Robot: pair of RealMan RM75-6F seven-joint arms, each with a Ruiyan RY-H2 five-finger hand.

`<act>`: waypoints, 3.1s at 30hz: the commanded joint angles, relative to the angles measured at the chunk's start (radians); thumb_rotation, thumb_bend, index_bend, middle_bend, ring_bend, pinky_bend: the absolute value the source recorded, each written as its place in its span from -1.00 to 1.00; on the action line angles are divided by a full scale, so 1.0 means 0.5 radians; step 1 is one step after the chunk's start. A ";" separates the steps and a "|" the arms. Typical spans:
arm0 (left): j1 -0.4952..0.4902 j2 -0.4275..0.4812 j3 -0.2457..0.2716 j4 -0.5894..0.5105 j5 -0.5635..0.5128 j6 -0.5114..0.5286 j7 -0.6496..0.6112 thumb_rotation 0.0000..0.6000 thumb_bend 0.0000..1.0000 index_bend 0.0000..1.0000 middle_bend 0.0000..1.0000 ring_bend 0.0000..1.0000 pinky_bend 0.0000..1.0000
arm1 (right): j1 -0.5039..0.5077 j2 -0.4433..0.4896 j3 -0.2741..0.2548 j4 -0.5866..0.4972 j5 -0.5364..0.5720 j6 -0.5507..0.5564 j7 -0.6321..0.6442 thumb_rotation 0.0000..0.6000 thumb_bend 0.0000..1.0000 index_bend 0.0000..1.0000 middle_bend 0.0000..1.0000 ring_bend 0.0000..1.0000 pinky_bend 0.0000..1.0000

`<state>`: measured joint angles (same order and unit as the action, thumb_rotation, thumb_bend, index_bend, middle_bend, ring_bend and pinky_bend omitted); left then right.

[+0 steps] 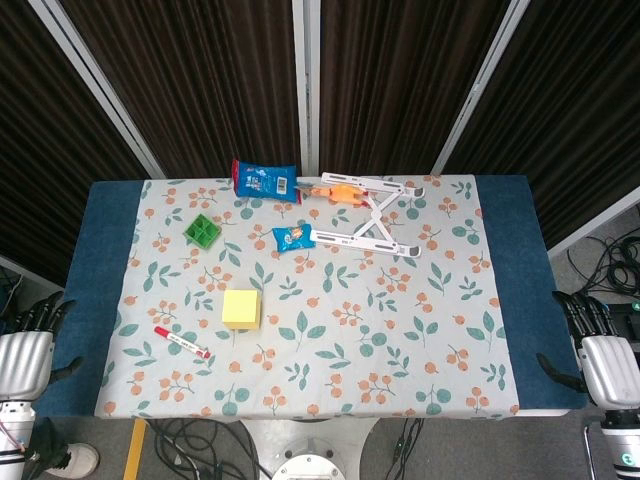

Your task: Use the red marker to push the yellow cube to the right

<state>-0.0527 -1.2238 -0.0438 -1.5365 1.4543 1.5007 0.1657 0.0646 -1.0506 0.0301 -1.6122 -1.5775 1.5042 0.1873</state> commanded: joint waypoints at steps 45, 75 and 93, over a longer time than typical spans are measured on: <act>-0.714 -0.329 0.152 0.510 0.349 -0.888 -0.015 1.00 -0.56 -0.12 -0.15 -0.50 -0.49 | 0.029 0.023 0.031 0.029 0.028 -0.018 0.018 1.00 -0.65 -0.99 -0.80 -1.00 -1.00; -0.767 -0.516 0.162 0.548 0.129 -0.977 0.340 1.00 -0.42 0.11 0.14 -0.35 -0.49 | 0.024 0.004 0.025 0.072 0.052 -0.035 0.056 1.00 -0.65 -0.99 -0.80 -1.00 -1.00; -0.775 -0.568 0.182 0.629 0.093 -0.965 0.305 1.00 -0.35 0.19 0.30 -0.21 -0.49 | 0.026 0.005 0.024 0.067 0.059 -0.047 0.042 1.00 -0.65 -0.99 -0.80 -1.00 -1.00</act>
<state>-0.4403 -1.5075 0.0469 -1.2225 1.5006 1.0178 0.3189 0.0778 -1.0481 0.0423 -1.5790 -1.5482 1.4807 0.2082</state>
